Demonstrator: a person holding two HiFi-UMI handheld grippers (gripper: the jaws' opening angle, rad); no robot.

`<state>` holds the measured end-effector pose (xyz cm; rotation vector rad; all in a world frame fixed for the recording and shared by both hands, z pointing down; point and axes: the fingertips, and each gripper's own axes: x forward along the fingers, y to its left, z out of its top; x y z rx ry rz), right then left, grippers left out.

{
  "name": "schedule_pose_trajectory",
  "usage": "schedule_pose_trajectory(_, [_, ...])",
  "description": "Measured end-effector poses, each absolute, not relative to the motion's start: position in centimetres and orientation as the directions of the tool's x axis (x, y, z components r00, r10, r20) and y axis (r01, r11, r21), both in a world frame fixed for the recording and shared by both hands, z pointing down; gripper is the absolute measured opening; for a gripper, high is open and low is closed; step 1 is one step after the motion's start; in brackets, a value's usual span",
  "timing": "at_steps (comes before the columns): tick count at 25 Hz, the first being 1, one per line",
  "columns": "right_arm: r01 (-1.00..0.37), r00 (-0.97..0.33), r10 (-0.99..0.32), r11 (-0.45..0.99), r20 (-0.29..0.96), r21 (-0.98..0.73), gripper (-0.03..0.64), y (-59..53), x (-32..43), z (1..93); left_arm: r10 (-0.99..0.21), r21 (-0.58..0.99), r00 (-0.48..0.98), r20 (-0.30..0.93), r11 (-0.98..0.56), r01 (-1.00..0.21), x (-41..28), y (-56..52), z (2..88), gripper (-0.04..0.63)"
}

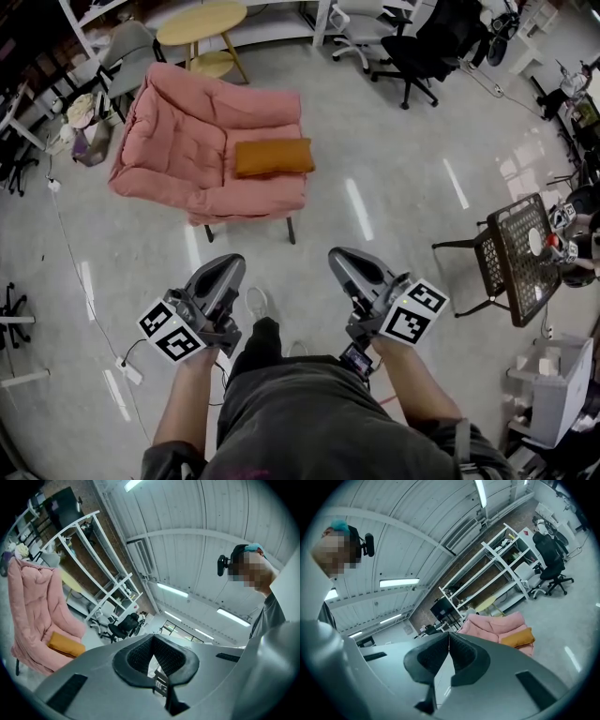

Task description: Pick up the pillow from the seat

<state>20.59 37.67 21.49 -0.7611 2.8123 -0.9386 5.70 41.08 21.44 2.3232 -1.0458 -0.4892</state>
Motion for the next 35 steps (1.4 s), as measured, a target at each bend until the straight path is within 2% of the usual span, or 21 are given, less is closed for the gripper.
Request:
schedule_pose_trajectory(12, [-0.491, -0.84, -0.524, 0.628, 0.138, -0.604, 0.015, 24.5, 11.5, 24.0, -0.732, 0.648, 0.678, -0.073, -0.551, -0.525, -3.6, 27.0, 24.3, 0.009])
schedule_pose_trajectory(20, [-0.532, -0.814, -0.556, 0.596, 0.169, -0.602, 0.015, 18.2, 8.5, 25.5, -0.713, 0.662, 0.699, -0.046, -0.546, -0.513, -8.0, 21.1, 26.0, 0.009])
schedule_pose_trajectory(35, [-0.566, -0.795, -0.561, 0.546, 0.233, -0.617, 0.015, 7.5, 7.9, 30.3, -0.719, 0.708, 0.695, 0.032, -0.475, -0.523, -9.8, 11.6, 31.0, 0.009])
